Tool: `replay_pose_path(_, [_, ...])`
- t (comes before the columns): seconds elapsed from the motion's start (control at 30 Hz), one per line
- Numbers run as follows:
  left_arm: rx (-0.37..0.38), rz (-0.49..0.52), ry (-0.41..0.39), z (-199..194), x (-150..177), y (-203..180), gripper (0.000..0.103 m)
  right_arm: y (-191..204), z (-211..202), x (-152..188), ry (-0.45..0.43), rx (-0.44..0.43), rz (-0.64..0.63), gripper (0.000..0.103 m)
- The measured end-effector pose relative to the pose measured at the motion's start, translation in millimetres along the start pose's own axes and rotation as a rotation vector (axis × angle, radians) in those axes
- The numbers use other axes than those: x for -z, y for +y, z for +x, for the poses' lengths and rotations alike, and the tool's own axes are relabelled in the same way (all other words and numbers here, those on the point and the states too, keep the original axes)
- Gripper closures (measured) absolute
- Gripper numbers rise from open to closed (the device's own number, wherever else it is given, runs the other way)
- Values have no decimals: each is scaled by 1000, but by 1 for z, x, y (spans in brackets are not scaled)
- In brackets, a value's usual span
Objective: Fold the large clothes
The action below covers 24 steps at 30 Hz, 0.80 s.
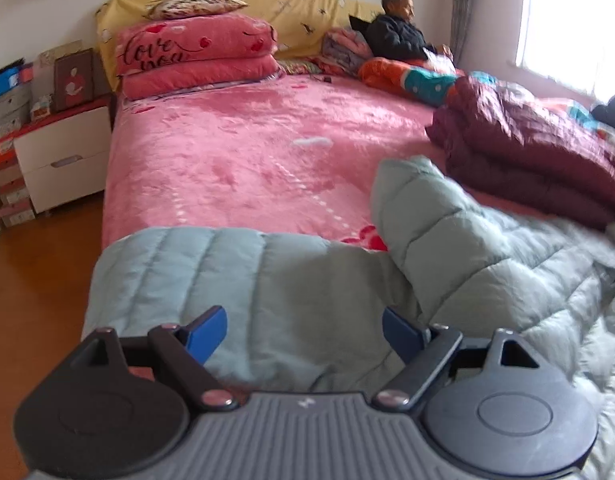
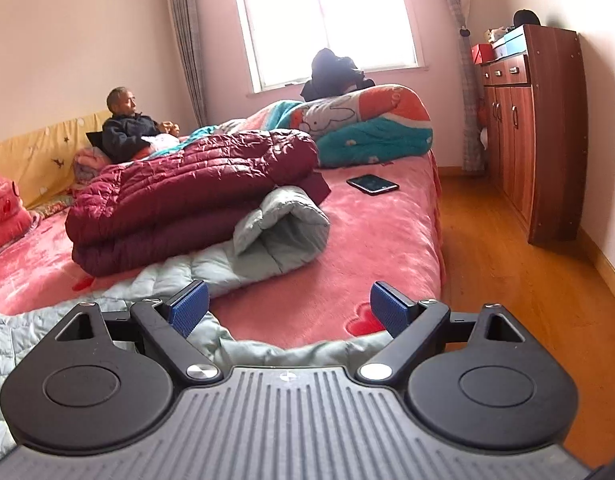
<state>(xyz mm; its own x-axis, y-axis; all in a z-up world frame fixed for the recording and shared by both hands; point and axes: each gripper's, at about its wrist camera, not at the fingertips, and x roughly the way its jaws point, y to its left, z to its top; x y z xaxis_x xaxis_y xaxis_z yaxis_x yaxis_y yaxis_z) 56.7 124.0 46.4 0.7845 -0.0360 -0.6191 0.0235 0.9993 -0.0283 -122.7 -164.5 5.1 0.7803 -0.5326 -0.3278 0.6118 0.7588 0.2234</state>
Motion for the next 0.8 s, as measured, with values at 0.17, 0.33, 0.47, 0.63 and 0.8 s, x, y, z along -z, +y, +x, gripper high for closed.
replay_pose_path(0.17, [-58,107,81,37,3,-20,20,-2,14,-2,10,-7,23,0])
replay_pose_path(0.33, [-162,231,69,61,10,-29,7,-6,26,-6,25,-10,81,0])
replay_pose_path(0.47, [-219,247,67,79,2,-20,0,-6,38,-5,39,-9,92,0])
replay_pose_path(0.63, [-258,253,73,102,-16,-10,0,1,54,-2,76,-31,97,0])
replay_pose_path(0.8, [-285,243,42,125,-31,-2,0,14,63,-4,107,-94,97,0])
